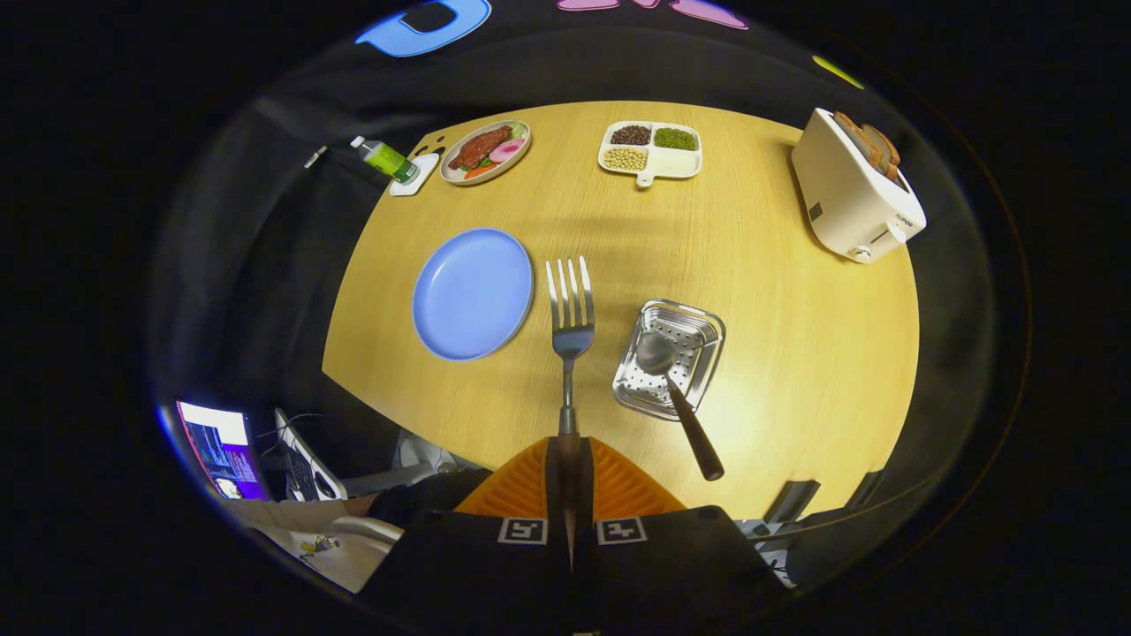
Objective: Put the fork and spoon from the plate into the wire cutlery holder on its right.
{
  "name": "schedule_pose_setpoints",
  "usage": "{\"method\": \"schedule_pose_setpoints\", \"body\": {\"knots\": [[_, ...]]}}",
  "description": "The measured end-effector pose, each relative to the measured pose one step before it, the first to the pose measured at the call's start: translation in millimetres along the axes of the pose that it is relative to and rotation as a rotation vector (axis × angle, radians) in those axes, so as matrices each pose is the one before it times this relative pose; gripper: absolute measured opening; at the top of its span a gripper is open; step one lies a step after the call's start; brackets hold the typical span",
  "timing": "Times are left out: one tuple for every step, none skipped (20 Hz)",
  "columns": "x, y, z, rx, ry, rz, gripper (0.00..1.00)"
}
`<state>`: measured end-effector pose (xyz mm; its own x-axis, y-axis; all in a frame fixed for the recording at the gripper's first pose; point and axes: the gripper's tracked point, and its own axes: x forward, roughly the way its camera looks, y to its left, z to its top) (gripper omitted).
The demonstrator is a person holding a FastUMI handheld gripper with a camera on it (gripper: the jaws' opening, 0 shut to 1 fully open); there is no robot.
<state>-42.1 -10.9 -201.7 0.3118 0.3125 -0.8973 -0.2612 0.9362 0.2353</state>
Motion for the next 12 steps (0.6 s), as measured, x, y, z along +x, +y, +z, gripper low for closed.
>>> {"method": "schedule_pose_setpoints", "body": {"knots": [[-3.25,-6.26,-1.34,-0.00969,0.02304,-0.00515,0.06],[-3.25,-7.32,-1.05,-0.01298,0.02642,-0.00736,0.06],[-2.39,-7.11,-0.95,-0.01589,0.02713,-0.00912,0.06],[-1.93,-8.82,-0.28,-0.01695,0.02979,-0.01267,0.06],[-1.17,-7.67,-1.48,-0.019,0.03009,-0.01414,0.06],[-0.56,-8.66,-0.64,-0.02104,0.03071,-0.01326,0.06],[0.16,-7.85,0.14,-0.01934,0.03085,-0.01223,0.06],[2.58,-6.86,0.61,-0.01699,0.0267,-0.00795,0.06],[1.13,-6.06,-0.25,-0.01401,0.0294,-0.00818,0.06],[3.35,-4.33,-0.58,-0.01549,0.03309,-0.00457,0.06],[3.21,-3.0,0.25,-0.01901,0.02967,-0.00253,0.06],[3.58,-2.61,0.56,-0.01985,0.02856,-0.00194,0.06]]}}
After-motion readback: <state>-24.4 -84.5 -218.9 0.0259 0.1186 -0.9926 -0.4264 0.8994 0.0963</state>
